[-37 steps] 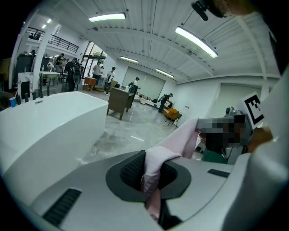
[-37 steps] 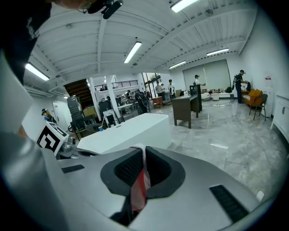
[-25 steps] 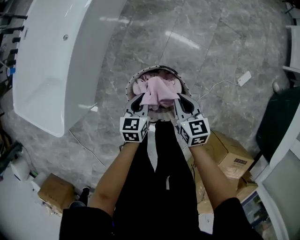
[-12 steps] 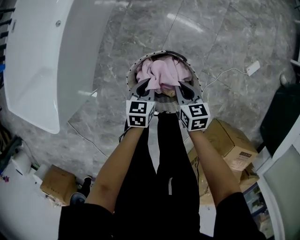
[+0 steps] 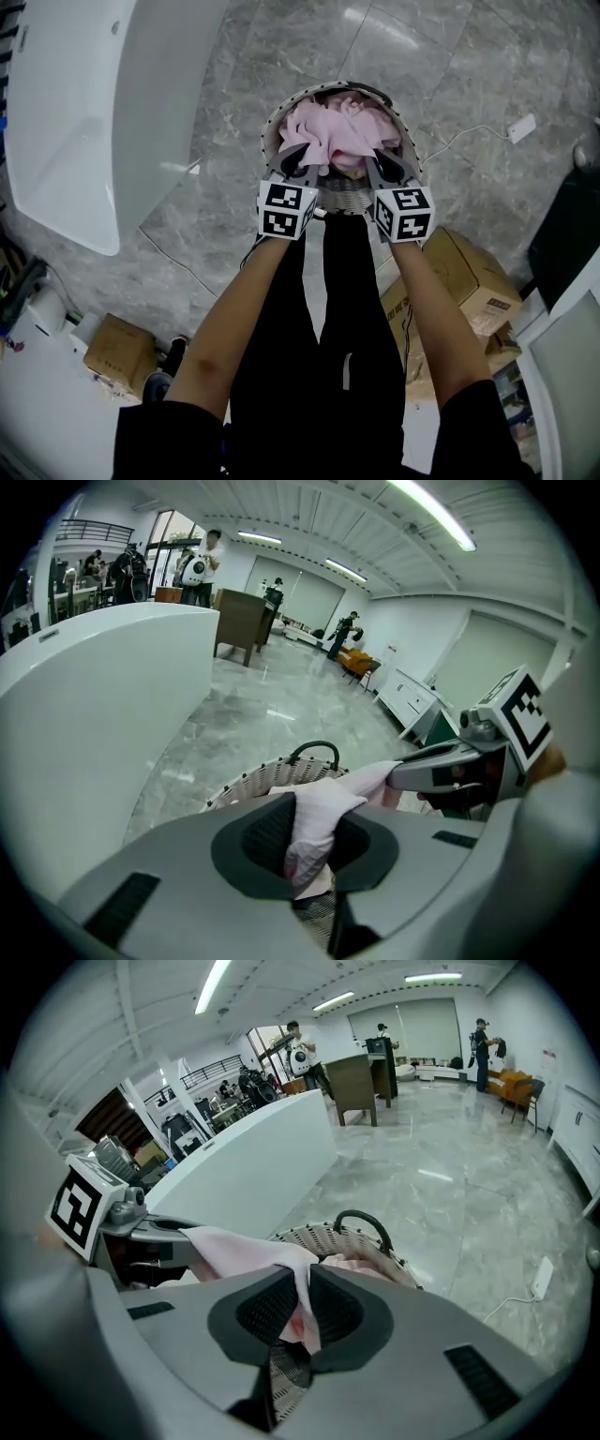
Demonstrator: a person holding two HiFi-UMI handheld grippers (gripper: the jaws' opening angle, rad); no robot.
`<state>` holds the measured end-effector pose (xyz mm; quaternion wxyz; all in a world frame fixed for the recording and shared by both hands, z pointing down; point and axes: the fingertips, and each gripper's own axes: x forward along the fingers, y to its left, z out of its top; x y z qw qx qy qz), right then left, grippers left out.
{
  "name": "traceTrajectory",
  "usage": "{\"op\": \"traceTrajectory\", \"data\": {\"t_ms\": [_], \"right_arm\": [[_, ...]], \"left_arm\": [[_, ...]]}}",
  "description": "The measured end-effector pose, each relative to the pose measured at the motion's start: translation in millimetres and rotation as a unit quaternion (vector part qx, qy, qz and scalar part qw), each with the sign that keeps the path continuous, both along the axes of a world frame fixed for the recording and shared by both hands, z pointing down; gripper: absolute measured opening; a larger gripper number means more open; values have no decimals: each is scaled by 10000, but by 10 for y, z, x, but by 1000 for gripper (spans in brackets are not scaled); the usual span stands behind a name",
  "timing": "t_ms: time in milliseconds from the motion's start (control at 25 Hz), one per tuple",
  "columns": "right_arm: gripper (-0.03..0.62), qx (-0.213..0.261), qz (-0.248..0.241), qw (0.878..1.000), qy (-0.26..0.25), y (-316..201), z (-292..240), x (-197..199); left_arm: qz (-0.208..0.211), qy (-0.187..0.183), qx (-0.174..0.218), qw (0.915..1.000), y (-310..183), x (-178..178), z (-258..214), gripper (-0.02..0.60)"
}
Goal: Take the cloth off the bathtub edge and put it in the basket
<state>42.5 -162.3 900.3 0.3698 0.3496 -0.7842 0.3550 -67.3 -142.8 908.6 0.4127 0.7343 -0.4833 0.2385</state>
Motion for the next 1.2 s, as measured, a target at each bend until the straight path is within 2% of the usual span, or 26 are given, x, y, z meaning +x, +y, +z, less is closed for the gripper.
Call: {"op": "traceTrajectory", "data": {"t_ms": [200,320,480,560,720,1000,1080,1200], "right_arm": [[45,-196,-39,9998,-19,60,29,108],[138,-358,-52,9993,-53,100,48,182],[170,-415,-57,9991,-56,79,22,303],[176,-337,-21,9994,-53,38,-26,375],[176,-104,107,9999,36,-9,-119,541],[176,-213,245,9994,75,230,-135,726],[176,-228,314,9992,116,316,-122,814],[176,-358,441,9981,224,511,-18,981]], "left_arm": [[-125,236,-200,9994,53,23,76,126],[-79,307,-323,9990,138,84,96,178],[-144,396,-448,9981,219,108,72,226],[-158,355,-537,9978,268,97,71,235],[106,98,-621,9980,400,137,108,253],[121,201,-597,9979,469,322,26,258],[135,204,-536,9983,459,375,9,258],[86,26,-197,9998,403,393,-71,258]]}}
